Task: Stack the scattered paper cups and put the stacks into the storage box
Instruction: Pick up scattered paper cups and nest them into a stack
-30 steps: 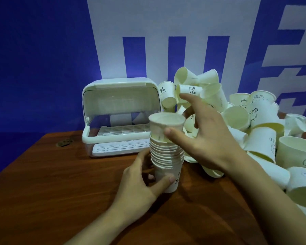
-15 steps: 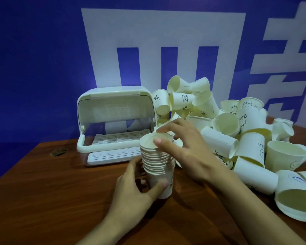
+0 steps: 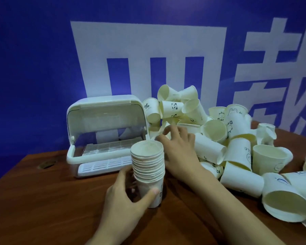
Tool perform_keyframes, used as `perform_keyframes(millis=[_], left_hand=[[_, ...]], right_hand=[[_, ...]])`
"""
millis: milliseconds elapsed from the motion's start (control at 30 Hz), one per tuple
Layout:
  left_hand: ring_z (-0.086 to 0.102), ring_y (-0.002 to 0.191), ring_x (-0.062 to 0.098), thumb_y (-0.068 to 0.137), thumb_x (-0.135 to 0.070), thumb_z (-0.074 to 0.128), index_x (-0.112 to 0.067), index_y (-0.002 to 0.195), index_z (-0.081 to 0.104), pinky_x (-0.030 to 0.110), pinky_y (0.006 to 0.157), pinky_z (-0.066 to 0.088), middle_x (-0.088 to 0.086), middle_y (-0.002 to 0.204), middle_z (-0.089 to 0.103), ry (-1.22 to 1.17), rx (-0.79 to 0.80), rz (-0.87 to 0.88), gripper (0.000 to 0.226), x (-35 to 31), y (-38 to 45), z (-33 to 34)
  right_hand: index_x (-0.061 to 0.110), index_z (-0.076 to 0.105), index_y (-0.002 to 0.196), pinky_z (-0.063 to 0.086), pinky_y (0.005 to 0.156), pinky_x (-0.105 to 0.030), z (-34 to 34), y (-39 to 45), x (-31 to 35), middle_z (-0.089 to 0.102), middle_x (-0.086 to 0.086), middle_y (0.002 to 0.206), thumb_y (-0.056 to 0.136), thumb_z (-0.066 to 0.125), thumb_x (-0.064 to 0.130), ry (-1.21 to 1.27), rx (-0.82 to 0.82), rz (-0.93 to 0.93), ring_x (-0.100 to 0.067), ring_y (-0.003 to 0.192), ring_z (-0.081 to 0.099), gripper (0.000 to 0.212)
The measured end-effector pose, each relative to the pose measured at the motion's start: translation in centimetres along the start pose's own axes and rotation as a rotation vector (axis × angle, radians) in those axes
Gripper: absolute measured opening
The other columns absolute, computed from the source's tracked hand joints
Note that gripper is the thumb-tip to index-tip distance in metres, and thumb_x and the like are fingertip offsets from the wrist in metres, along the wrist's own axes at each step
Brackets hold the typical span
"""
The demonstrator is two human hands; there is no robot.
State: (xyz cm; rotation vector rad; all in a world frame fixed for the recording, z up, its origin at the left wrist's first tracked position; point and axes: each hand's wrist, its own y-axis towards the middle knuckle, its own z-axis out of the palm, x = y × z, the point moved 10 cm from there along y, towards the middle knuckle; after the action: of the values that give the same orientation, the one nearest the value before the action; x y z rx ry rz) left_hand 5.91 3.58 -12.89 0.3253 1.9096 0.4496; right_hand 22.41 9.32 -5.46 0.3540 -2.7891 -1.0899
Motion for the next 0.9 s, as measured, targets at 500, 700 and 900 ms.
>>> perform_keyframes(millis=[500,700,900], left_hand=[[0.070,0.103,-0.007,0.073,-0.028,0.096,-0.037,0.122,0.063,0.012,0.082,0.054,-0.030,0.111,0.075,-0.018,0.031,-0.035,0.060,0.8,0.1,0.0],[0.072,0.105,-0.002,0.074,-0.033,0.094,-0.040,0.122,0.062,0.024,0.086,0.060,-0.027,0.113,0.075,-0.021,0.049,-0.017,0.059,0.9,0.3,0.3],[0.074,0.108,0.004,0.071,-0.043,0.092,-0.039,0.124,0.062,0.035,0.089,0.061,-0.021,0.117,0.076,-0.016,0.013,0.009,0.061,0.8,0.1,0.2]], right_hand=[[0.015,0.063,0.104,0.052,0.085,-0.033,-13.0,-1.1,-1.5,0.062,0.000,0.108,0.096,0.055,0.017,0.938,-0.477,0.028,-0.014,0.104,0.060,0.011],[0.001,0.064,0.105,0.054,0.089,-0.044,-12.9,-1.3,0.9,0.058,-0.009,0.119,0.098,0.057,0.010,0.974,-0.441,-0.129,-0.024,0.117,0.059,0.013],[0.011,0.068,0.103,0.046,0.097,-0.026,-9.3,-1.3,4.1,0.055,-0.003,0.128,0.092,0.065,0.017,0.711,-0.133,-0.265,-0.011,0.117,0.058,0.013]])
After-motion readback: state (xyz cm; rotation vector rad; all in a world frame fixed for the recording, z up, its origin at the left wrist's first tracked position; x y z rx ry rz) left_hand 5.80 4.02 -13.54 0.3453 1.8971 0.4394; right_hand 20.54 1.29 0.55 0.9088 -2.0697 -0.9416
